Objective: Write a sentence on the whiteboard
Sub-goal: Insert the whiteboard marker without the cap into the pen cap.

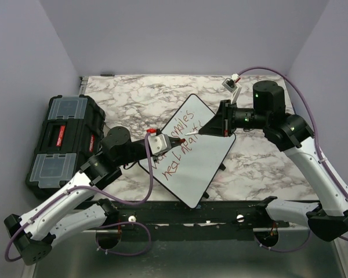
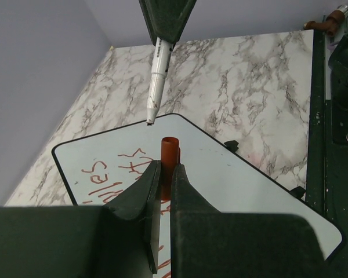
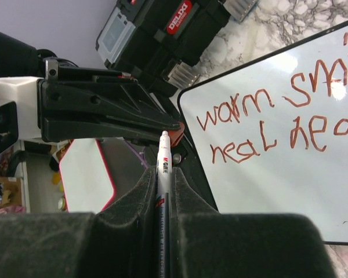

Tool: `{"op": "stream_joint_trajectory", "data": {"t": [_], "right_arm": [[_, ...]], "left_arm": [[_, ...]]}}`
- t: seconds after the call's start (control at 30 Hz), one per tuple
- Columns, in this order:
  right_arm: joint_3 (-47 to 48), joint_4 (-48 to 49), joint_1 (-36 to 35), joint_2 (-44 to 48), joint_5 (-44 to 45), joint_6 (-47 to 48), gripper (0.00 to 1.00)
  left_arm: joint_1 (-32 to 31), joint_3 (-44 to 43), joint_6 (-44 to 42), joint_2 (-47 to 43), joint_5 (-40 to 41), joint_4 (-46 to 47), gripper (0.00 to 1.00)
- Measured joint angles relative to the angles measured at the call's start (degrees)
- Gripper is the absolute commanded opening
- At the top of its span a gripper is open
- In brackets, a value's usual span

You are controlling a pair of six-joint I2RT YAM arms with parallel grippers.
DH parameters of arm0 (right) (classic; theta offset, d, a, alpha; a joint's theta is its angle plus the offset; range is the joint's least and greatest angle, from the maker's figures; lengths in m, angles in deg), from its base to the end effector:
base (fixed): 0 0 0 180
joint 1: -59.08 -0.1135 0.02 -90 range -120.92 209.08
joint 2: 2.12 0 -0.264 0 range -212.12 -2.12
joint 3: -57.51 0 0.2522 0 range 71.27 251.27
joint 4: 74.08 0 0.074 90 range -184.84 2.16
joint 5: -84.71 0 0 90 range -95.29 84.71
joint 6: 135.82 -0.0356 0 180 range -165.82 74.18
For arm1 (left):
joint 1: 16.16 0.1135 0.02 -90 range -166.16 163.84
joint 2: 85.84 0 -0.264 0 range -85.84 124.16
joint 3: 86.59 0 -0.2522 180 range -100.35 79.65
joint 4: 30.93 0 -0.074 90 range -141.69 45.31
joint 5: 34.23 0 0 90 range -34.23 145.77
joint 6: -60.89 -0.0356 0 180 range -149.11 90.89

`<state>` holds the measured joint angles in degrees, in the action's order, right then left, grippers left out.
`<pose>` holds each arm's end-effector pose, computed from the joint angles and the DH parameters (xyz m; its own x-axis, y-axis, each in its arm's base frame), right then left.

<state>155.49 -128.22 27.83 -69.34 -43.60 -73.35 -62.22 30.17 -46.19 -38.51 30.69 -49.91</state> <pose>0.1835 0.1372 0.4454 -0.7138 -0.0089 -0.7003 -0.6355 0.4283 0.6424 0.1208 -0.1471 0.3711 0.2423 0.1319 -0.9612 0.9151 0.2981 0.2716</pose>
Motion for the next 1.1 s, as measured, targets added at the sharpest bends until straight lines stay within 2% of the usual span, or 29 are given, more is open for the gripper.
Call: {"op": "stream_joint_trajectory", "data": {"t": [1.1], "right_arm": [[-3.3,-0.5,-0.9,-0.1,0.9,1.7,0.01]], "left_arm": [[0.6,0.0,1.6,2.3,0.4,0.2,0.00]]}}
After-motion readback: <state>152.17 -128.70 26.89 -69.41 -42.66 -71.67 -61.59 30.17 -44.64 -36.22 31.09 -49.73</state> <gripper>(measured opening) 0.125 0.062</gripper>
